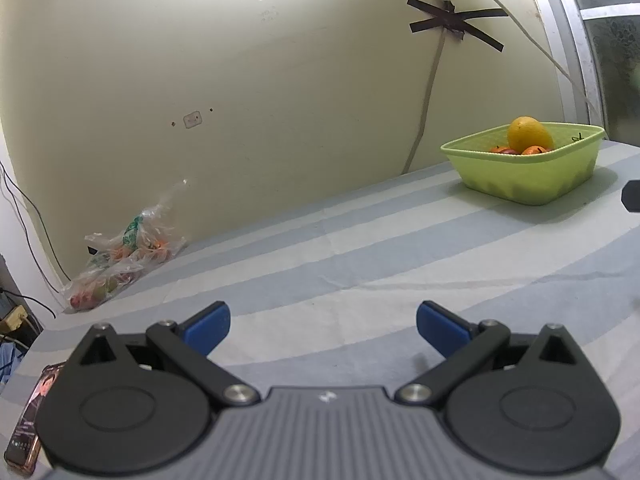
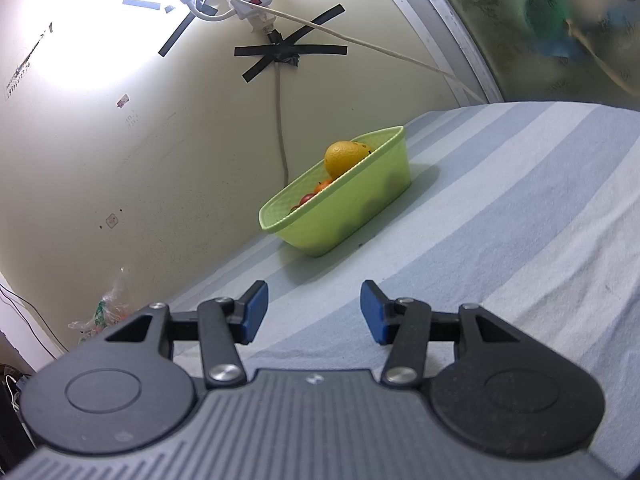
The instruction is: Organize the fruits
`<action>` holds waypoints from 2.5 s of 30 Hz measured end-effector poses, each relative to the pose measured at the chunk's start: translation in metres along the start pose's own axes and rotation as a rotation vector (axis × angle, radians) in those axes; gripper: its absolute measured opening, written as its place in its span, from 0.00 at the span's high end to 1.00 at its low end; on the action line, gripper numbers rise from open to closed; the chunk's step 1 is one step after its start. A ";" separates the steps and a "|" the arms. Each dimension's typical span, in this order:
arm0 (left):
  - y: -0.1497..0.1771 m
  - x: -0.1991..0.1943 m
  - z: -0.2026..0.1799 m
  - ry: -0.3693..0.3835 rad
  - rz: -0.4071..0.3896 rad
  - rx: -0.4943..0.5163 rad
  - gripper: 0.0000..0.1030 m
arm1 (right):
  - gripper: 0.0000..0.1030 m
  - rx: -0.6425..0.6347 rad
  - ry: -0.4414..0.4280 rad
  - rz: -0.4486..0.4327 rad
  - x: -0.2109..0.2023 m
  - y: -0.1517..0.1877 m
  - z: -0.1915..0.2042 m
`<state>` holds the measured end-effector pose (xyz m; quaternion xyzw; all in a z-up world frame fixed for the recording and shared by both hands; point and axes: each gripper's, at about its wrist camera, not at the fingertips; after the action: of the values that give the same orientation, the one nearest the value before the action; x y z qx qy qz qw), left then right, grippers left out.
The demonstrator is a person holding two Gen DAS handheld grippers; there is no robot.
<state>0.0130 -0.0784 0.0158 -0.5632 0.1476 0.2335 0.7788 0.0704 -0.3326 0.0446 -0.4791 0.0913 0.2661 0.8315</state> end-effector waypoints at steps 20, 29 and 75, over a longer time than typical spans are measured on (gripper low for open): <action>0.001 0.000 -0.003 -0.060 0.015 0.021 0.00 | 0.48 0.006 -0.023 0.004 0.001 -0.004 -0.004; 0.000 0.003 -0.004 -0.060 0.019 0.039 0.00 | 0.48 0.007 -0.029 0.008 0.001 -0.004 -0.005; -0.002 0.009 -0.004 -0.046 0.062 0.041 0.00 | 0.48 0.013 -0.041 0.012 0.003 -0.007 -0.010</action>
<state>0.0217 -0.0805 0.0114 -0.5367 0.1520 0.2674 0.7857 0.0770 -0.3429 0.0431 -0.4676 0.0785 0.2802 0.8347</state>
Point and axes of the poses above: each gripper's, at about its wrist camera, not at the fingertips, and x roughly the way its jaws point, z to its left, y to its underside, and after that the axes turned 5 degrees about z, right-handed
